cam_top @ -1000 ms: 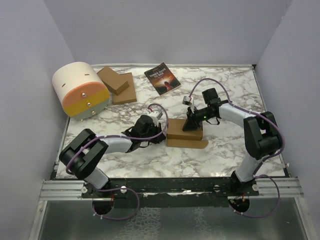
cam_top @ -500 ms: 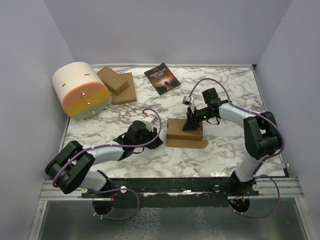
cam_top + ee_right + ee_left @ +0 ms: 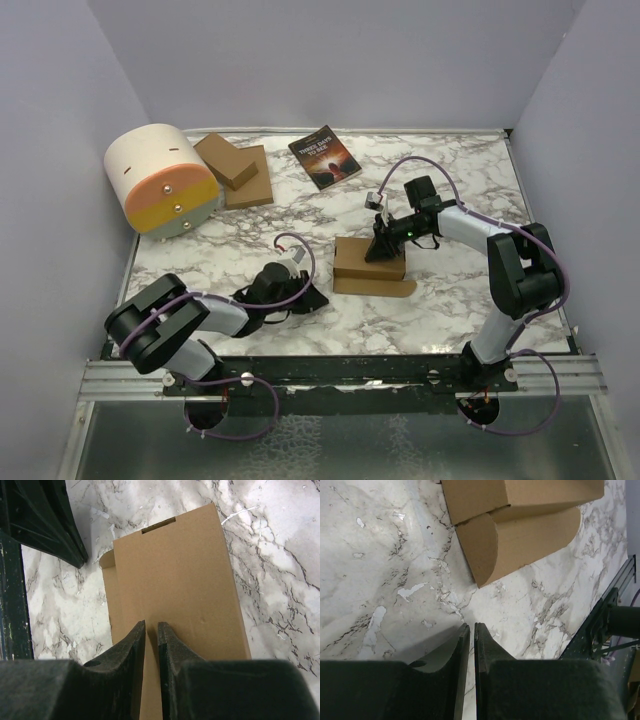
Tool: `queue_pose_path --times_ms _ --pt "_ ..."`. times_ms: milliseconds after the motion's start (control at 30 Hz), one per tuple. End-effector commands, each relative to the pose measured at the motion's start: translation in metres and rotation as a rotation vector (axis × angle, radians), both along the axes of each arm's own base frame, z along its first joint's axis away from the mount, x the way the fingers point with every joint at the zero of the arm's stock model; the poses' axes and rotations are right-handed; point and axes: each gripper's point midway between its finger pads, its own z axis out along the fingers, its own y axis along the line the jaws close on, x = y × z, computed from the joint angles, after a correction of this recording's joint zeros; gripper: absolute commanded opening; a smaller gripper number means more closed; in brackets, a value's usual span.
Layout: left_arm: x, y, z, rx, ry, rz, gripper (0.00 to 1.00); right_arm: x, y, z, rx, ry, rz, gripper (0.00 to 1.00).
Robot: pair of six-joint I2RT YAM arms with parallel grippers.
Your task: Fold the paper box
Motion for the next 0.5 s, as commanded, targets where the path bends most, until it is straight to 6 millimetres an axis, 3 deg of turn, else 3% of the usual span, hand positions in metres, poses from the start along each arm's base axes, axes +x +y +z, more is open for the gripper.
queue_pose_path --times_ms 0,467 --pt "0.021 -0.014 0.014 -0.083 -0.033 0.086 0.13 -0.003 -0.007 -0.024 -0.085 0.034 -0.012 0.18" --pt "0.03 -0.031 0.018 -0.121 -0.057 0.056 0.14 -0.003 -0.007 -0.025 -0.085 0.033 -0.012 0.18"
